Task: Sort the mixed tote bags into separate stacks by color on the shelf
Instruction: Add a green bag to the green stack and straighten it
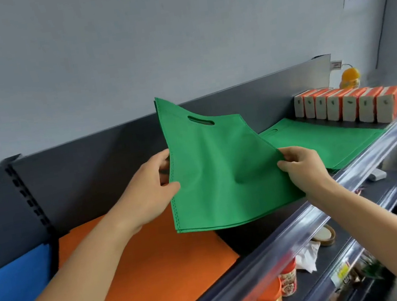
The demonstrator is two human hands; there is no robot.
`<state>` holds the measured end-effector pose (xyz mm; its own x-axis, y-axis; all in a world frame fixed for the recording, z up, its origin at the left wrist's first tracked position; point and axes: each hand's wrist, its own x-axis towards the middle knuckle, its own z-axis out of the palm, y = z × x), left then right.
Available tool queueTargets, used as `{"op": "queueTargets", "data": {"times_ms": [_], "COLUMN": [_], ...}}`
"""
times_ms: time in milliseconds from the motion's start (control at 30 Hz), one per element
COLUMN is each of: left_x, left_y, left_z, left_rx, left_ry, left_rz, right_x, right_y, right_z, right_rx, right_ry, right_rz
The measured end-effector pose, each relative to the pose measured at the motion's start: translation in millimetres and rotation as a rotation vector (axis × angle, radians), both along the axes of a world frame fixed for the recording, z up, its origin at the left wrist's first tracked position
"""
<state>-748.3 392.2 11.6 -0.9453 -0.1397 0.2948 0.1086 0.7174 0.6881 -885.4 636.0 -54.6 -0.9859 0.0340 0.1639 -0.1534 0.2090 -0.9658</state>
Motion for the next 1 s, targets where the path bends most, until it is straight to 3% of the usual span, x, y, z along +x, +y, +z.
{"op": "queueTargets", "data": {"times_ms": [167, 333, 667, 867, 1000], "left_x": [-54.7, -118.6, -218.1, -236.7, -238.0], "left_y": [66.8, 143.5, 236.9, 253.2, 256.3], "left_z": [-2.7, -12.1, -49.8, -69.0, -69.9], "left_rx": [0.016, 0.096, 0.157, -0.092, -0.184], "left_ry": [0.04, -0.001, -0.17, -0.44, -0.48], "left_rz": [0.057, 0.104, 0.17, 0.216, 0.191], "right_x": [-72.9, -141.7, -246.5, -269.2, -270.8], "right_y": [65.4, 135.7, 212.4, 222.4, 213.6], "right_z": [10.8, 33.0, 26.2, 2.0, -1.7], "right_rx": [0.083, 0.356, 0.571, 0.749, 0.87], "right_ry": [0.057, 0.195, 0.19, 0.144, 0.163], "right_rz": [0.022, -0.023, -0.063, -0.037, 0.022]}}
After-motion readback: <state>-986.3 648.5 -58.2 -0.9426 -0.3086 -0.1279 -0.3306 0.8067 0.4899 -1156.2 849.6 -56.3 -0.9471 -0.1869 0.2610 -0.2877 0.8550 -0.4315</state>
